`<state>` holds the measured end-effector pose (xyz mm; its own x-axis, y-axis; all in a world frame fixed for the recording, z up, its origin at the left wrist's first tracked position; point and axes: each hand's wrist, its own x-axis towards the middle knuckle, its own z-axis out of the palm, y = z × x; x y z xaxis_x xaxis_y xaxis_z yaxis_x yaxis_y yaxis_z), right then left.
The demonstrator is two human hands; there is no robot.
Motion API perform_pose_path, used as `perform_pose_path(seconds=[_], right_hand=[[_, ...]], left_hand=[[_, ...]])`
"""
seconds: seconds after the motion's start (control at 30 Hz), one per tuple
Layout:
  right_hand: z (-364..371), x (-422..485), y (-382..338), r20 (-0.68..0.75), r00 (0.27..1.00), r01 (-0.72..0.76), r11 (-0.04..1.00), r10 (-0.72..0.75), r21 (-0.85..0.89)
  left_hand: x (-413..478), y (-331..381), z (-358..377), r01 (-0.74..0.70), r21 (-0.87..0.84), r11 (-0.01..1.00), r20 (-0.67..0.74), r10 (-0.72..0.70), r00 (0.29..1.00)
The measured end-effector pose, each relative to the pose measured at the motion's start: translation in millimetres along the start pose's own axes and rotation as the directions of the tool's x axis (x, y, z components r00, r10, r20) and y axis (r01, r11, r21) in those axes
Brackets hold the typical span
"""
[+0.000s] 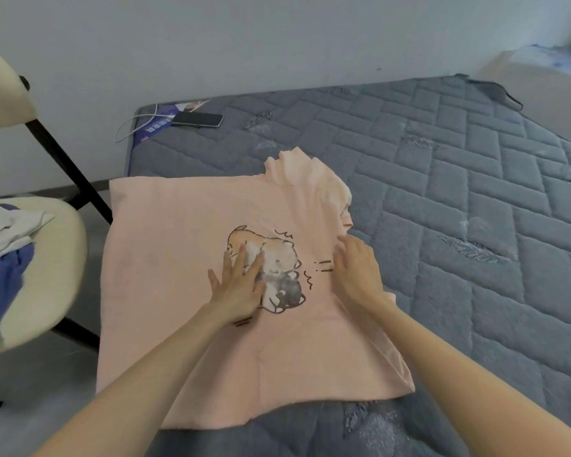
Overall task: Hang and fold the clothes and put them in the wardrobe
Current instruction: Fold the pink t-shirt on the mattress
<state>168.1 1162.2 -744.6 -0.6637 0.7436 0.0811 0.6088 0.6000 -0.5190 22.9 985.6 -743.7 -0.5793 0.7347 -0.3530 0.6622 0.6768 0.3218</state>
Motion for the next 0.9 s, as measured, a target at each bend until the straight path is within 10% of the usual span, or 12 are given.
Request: perform_pose_path(seconds=[0.37, 0.9], right_hand=[[32, 128, 30, 0.301, 0.664, -0.737, 0.534, 0.684, 0.413], [27, 171, 26, 0.168, 0.859, -0.509, 0.838, 0.483, 0.197]], left_hand=[[96, 15, -10, 0.225, -0.064, 0.972, 0.068, -0.221, 0.973], [145, 13, -10, 0.284, -0.101, 0.954, -0.035, -0.288, 0.957]])
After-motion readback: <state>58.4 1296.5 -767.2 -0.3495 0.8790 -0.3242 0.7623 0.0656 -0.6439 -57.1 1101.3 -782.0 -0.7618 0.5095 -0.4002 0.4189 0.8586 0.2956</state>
